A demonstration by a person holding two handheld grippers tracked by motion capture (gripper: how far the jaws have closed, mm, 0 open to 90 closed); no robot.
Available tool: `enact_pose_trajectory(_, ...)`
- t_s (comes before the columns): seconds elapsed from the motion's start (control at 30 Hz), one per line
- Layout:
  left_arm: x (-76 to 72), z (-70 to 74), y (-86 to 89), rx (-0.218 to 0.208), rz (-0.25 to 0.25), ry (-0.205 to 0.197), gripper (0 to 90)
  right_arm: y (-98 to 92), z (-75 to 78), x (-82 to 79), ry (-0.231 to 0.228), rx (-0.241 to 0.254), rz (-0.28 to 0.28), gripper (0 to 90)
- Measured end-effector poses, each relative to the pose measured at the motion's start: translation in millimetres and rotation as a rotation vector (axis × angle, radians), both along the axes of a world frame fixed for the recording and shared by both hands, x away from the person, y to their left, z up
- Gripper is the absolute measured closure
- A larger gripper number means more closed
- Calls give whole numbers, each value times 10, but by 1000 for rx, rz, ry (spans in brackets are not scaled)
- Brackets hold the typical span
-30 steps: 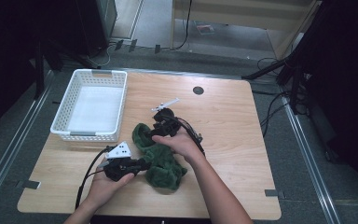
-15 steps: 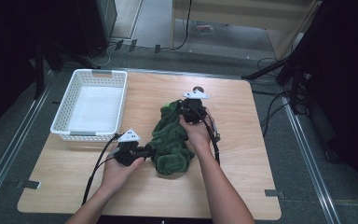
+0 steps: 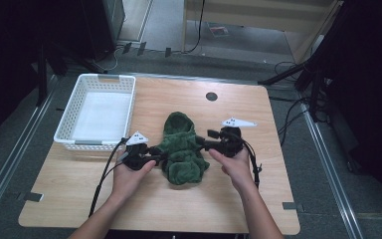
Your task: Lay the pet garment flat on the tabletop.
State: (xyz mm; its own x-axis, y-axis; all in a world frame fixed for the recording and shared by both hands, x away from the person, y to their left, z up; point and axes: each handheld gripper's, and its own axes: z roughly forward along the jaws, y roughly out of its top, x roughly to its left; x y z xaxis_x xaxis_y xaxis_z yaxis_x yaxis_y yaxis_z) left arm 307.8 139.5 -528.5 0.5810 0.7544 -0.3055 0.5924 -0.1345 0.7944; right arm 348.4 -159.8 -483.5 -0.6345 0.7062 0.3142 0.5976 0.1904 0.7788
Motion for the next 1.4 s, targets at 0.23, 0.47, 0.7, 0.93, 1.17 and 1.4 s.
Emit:
enact_pose_trajectory(0.23, 64, 22, 91, -37, -2, 8, 810, 101, -268, -11, 37, -66, -58, 791)
enact_pose_trajectory(0.47, 209, 32, 51, 46, 75, -12, 834, -24, -155, 72, -77, -84, -179, 900)
enact_pose_trajectory(0.7, 386, -78, -323, 182, 144, -7, 831, -53, -454, 284, -58, -163, -275, 900)
enact_pose_trajectory(0.93, 829, -143, -406, 202, 207, 89, 828, -8, -538, 520, -14, -184, -326, 900)
enact_pose_trajectory(1.17, 1378, -86, -426, 118, 169, 138, 816, 13, -398, 549, -100, -221, -428, 899)
enact_pose_trajectory(1.4, 1079, -6, -345, 151, 137, -6, 781, -82, -465, 501, -57, -195, -329, 887)
